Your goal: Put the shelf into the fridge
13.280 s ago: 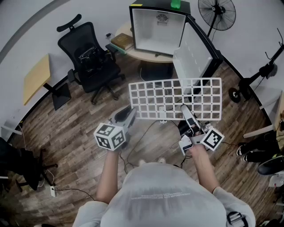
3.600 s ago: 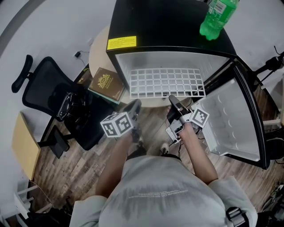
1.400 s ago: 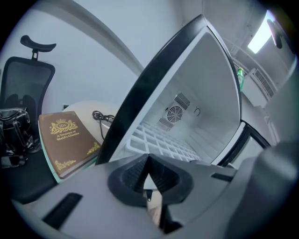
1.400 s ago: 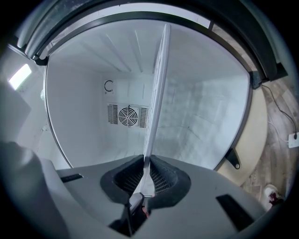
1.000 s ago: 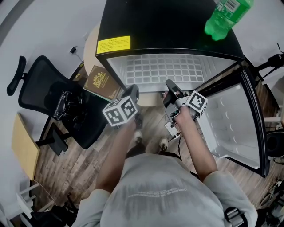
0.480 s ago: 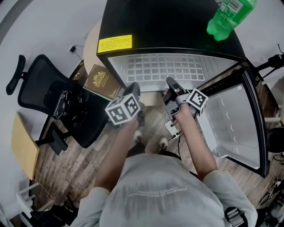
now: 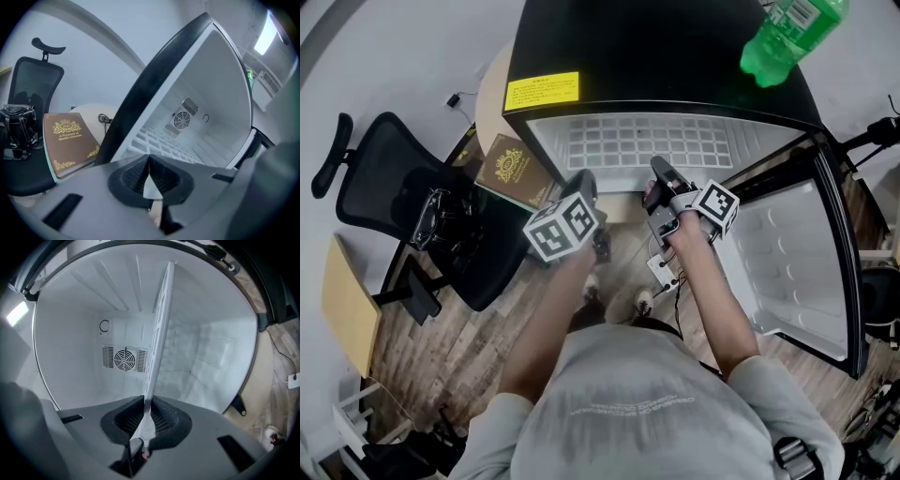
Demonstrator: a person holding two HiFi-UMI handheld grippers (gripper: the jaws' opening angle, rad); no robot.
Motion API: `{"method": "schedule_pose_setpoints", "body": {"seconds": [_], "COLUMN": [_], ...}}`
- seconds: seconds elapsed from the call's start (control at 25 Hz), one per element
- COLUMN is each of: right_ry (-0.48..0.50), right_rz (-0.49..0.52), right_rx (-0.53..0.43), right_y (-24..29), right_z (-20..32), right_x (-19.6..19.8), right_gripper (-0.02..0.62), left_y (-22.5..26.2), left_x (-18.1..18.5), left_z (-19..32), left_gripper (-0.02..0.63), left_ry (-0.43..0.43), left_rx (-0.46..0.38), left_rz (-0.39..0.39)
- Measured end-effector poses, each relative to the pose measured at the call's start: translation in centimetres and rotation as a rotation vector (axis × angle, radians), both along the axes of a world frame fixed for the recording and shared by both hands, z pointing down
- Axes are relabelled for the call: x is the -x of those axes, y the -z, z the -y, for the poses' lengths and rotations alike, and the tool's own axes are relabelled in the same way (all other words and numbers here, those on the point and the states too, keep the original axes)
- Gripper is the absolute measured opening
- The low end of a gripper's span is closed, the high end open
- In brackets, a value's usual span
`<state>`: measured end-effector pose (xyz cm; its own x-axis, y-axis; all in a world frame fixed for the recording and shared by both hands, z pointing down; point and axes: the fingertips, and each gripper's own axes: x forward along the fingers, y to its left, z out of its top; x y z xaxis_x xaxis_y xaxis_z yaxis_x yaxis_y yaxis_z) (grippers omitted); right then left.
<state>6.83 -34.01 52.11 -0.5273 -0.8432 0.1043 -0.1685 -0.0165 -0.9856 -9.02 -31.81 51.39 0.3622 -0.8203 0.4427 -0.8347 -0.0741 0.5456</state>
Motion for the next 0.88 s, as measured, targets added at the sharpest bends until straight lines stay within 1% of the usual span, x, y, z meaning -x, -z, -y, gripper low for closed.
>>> {"method": "schedule_pose_setpoints", "body": {"seconds": [0.16, 0.36, 0.48, 0.72, 0.88], "right_ry": [-0.004, -0.007, -0.006, -0.003, 0.007], "right_rz": [0.001, -0.001, 0.003, 0.000, -0.032], "right_rx": [0.004, 0.010, 0.012, 0.005, -0.009], "right_y": [0.0, -0.1, 0.0, 0.1, 0.2], "right_z": [0.4, 1.3, 1.8, 2.4, 2.5], "right_x": [-0.1, -0.1, 0.0, 0.0, 0.1], "right_gripper": [0.051, 0.051, 0.051, 0.051, 0.051], "left_y": [0.0, 0.0, 0.1, 0.1, 0.1], "left_x": [-0.1, -0.1, -0.1, 0.0, 0.0], "left_z": [0.5, 1.4, 1.8, 2.4, 2.4], "left_gripper": [0.020, 0.020, 0.020, 0.020, 0.020], "left_ry": [0.011, 0.097, 0.126, 0.152, 0.138], "left_rx": [0.002, -0.002, -0.007, -0.007, -0.024], "left_rz": [-0.008, -0.010, -0.023, -0.036, -0.025]}}
